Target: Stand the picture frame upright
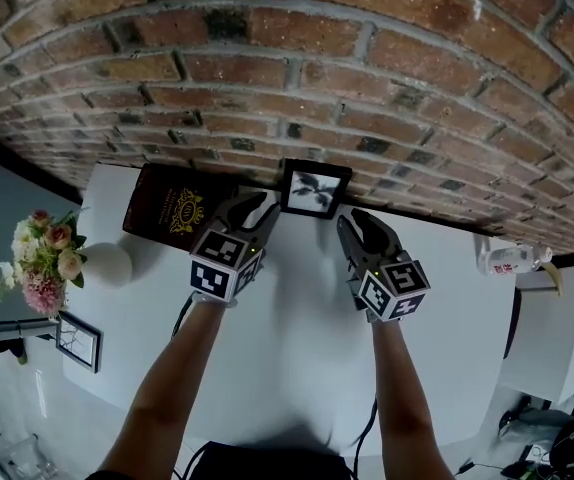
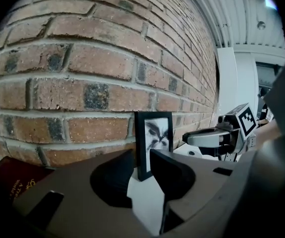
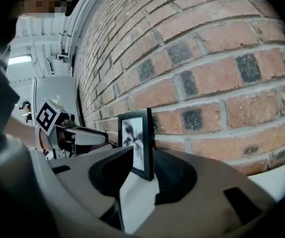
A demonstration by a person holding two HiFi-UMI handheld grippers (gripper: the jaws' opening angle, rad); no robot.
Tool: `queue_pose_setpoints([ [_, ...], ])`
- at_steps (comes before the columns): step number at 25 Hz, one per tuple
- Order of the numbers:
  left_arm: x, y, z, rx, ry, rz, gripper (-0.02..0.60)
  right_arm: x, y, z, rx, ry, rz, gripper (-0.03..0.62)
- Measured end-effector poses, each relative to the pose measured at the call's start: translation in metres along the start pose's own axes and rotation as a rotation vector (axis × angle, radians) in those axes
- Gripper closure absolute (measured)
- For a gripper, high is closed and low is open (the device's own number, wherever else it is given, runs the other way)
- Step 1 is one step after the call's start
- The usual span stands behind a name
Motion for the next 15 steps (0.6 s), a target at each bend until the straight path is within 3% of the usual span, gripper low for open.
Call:
queue_pose_setpoints([
  [8,-0.006,-0.028,0.008,0.000,-0.002,0.037,0.577,-0.018,-0.019,-0.022,-0.010,-0.018,0.037,0.548],
  [10,-0.007,-0.037,0.011,0.012,-0.003,0.052,0.580,-0.022,-0.024,-0.028,-0.005,-0.023,0.047,0.588],
  [15,-0.013,-0.061,0.020,0.042,0.015,0.098,0.581,-0.034,-0.040,-0.048,-0.019,-0.043,0.075,0.589],
])
Point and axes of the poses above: the fingertips, and each gripper's own axes: y forward along the fingers, z to its right, x out of its underside, the point moved 3 cm from there along -y, backward along the fingers, and after that the axes turned 10 degrees about -y, right-handed, at the moved point
